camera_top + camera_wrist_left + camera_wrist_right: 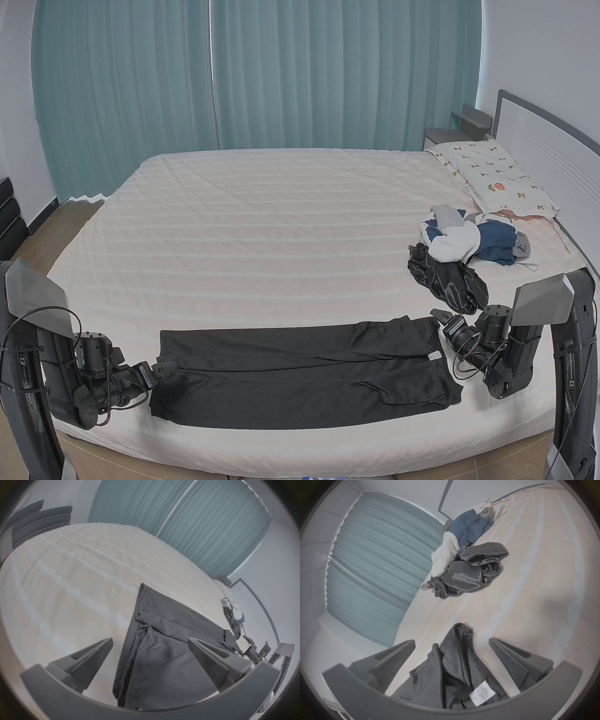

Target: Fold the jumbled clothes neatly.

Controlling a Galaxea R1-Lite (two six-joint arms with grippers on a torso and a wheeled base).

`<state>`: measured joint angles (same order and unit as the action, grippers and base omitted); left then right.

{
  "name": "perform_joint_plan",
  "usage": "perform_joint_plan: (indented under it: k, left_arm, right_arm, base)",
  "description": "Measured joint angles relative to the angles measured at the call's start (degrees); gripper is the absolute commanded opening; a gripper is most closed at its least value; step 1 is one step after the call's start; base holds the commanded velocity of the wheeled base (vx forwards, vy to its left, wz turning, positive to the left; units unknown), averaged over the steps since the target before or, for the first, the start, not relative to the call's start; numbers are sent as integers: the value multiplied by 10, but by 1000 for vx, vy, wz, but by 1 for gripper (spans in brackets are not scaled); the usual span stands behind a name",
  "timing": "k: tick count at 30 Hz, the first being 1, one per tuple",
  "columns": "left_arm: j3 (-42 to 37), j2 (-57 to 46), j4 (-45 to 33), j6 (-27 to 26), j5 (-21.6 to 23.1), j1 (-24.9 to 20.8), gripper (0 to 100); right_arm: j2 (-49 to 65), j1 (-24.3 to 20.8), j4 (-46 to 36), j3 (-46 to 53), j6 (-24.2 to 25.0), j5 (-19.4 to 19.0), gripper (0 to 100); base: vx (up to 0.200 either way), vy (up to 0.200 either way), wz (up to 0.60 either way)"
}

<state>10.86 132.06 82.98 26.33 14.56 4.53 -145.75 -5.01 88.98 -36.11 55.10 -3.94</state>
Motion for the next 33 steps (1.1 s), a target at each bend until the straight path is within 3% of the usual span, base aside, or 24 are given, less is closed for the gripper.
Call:
perform_joint_plan:
  k: [6,13,33]
  left_arm:
    - [94,-3,-124,-2,5,-7,100]
    - [167,-2,-200,-44,7,-11,100]
    - [167,14,-200,-87,4,-34,100]
  right_arm:
    - [-2,-2,0,0,-1,1,100]
    - [-5,-3,0,0,-5,2,100]
    - [-10,-5,0,0,-14,5,100]
  base:
    - [0,0,0]
    - [0,0,0]
    - [0,0,0]
